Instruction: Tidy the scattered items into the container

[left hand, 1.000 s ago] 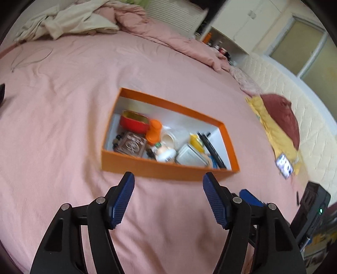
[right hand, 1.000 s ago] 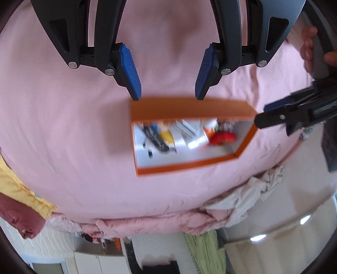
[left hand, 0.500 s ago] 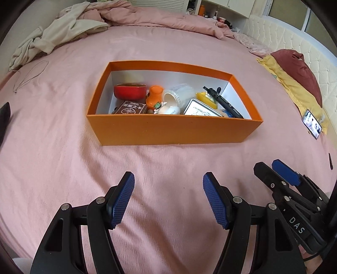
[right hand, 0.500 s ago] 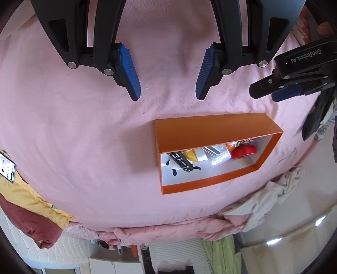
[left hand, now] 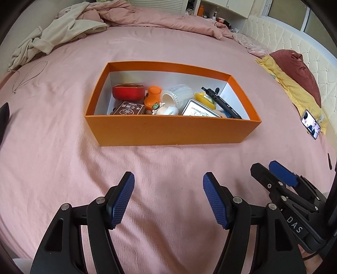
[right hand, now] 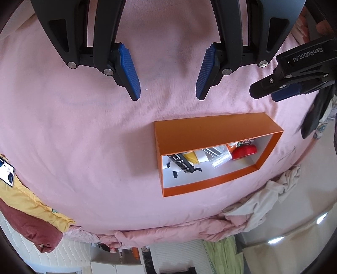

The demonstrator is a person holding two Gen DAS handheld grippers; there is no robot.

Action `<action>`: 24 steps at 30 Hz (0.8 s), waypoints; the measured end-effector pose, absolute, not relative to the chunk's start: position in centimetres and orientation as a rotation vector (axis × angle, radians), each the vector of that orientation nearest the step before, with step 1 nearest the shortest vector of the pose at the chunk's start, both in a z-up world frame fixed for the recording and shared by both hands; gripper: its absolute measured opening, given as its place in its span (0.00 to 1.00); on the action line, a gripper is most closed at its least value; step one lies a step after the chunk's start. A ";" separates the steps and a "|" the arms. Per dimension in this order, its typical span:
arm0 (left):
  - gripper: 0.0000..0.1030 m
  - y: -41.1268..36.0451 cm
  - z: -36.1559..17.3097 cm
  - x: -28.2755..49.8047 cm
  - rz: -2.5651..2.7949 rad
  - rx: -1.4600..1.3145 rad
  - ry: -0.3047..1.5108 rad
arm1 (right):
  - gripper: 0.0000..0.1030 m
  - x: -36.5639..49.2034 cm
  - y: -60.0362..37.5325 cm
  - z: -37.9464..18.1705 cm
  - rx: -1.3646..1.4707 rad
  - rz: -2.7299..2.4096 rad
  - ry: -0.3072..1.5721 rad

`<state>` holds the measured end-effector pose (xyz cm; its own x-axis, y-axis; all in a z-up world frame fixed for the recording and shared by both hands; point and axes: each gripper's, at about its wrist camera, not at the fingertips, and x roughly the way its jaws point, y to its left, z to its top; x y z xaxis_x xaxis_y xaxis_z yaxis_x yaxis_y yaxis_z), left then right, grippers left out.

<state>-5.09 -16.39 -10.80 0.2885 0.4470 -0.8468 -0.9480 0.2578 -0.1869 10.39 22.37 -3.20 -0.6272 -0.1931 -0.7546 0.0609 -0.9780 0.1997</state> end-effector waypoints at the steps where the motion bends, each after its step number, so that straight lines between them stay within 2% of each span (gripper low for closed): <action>1: 0.66 -16.3 -10.9 -5.1 1.080 -0.809 0.761 | 0.53 10.4 22.3 -3.2 1.281 -2.702 -0.229; 5: 0.66 -16.1 -11.3 -5.1 1.080 -0.818 0.787 | 0.53 10.4 22.1 -3.4 1.286 -2.699 -0.219; 7: 0.66 -15.9 -12.0 -5.0 1.091 -0.839 0.821 | 0.60 10.4 22.0 -3.6 1.297 -2.699 -0.215; 10: 0.66 -15.3 -14.2 -4.9 1.081 -0.932 0.880 | 0.61 10.4 22.0 -4.0 1.317 -2.697 -0.204; 12: 0.72 -15.2 -15.1 -4.6 1.082 -0.936 0.891 | 0.63 10.2 21.7 -4.5 1.359 -2.686 -0.176; 13: 0.81 -15.3 -15.2 -4.1 1.064 -0.916 0.893 | 0.66 10.1 21.7 -4.9 1.384 -2.683 -0.161; 16: 0.82 -15.7 -15.6 -3.3 1.088 -0.841 0.928 | 0.66 9.6 22.2 -6.4 1.496 -2.661 -0.188; 24: 0.87 -15.9 -15.9 -3.6 1.099 -0.833 0.866 | 0.66 9.8 22.5 -6.2 1.488 -2.680 -0.201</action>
<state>-3.64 -15.94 -15.90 0.2196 0.3859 -0.8960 -0.9615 0.2414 -0.1316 9.77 22.50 -6.15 -0.5289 -0.1243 -0.8396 -0.0025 -0.9890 0.1480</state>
